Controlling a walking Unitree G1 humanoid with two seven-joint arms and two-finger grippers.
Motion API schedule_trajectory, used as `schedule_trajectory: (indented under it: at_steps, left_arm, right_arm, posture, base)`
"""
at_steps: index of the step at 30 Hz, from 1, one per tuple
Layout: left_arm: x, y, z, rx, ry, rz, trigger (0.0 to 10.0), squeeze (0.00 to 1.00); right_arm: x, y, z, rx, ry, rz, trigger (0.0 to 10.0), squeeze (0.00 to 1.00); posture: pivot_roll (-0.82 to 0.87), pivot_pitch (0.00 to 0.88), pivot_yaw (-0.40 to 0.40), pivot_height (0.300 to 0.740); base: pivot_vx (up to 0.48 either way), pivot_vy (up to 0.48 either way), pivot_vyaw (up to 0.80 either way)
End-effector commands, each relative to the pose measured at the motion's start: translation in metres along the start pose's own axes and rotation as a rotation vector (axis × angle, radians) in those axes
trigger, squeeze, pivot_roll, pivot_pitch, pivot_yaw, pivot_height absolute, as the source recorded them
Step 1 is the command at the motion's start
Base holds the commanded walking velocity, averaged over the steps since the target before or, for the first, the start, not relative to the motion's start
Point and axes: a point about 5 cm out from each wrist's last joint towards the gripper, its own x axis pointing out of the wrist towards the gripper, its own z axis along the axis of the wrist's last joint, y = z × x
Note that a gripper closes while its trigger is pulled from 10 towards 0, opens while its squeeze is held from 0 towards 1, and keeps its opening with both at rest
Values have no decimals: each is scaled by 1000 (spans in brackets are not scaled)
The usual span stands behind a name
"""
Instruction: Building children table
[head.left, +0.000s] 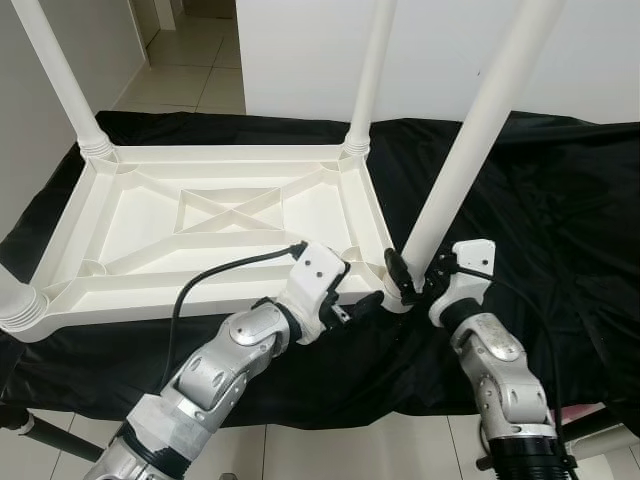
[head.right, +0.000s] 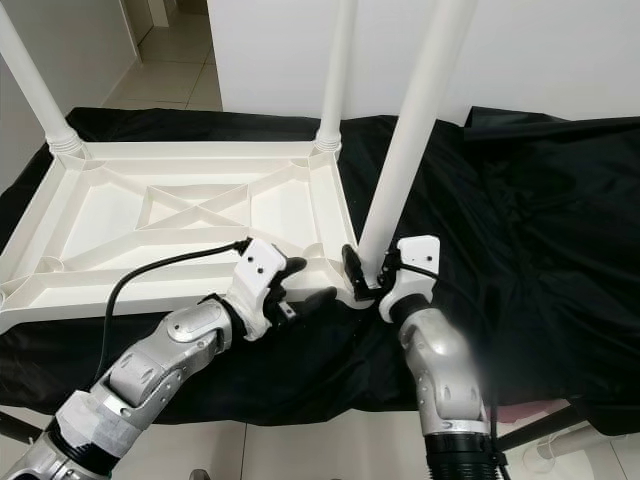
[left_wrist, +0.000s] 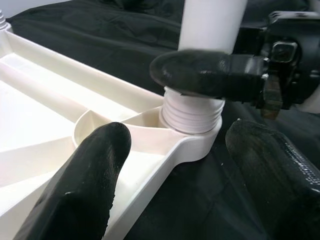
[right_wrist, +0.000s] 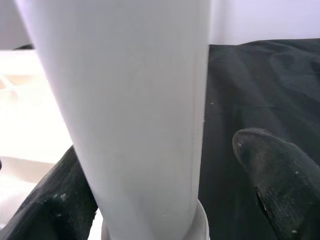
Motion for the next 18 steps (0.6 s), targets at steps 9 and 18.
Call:
schedule_trajectory:
  at_steps: [9,18]
  left_arm:
    - [-1,-2,1,7,4,-113,10000,0]
    - [0,-4,2,11,0,-118,10000,0]
  right_arm:
    - [21,-7,4,-102,32,320,10000,0]
    - [31,-8,-3,-142,72,399,0,0]
  posture:
    - [-35,54,-44,740]
    - [-21,44,-51,740]
  base:
    - [0,0,0]
    - [0,0,0]
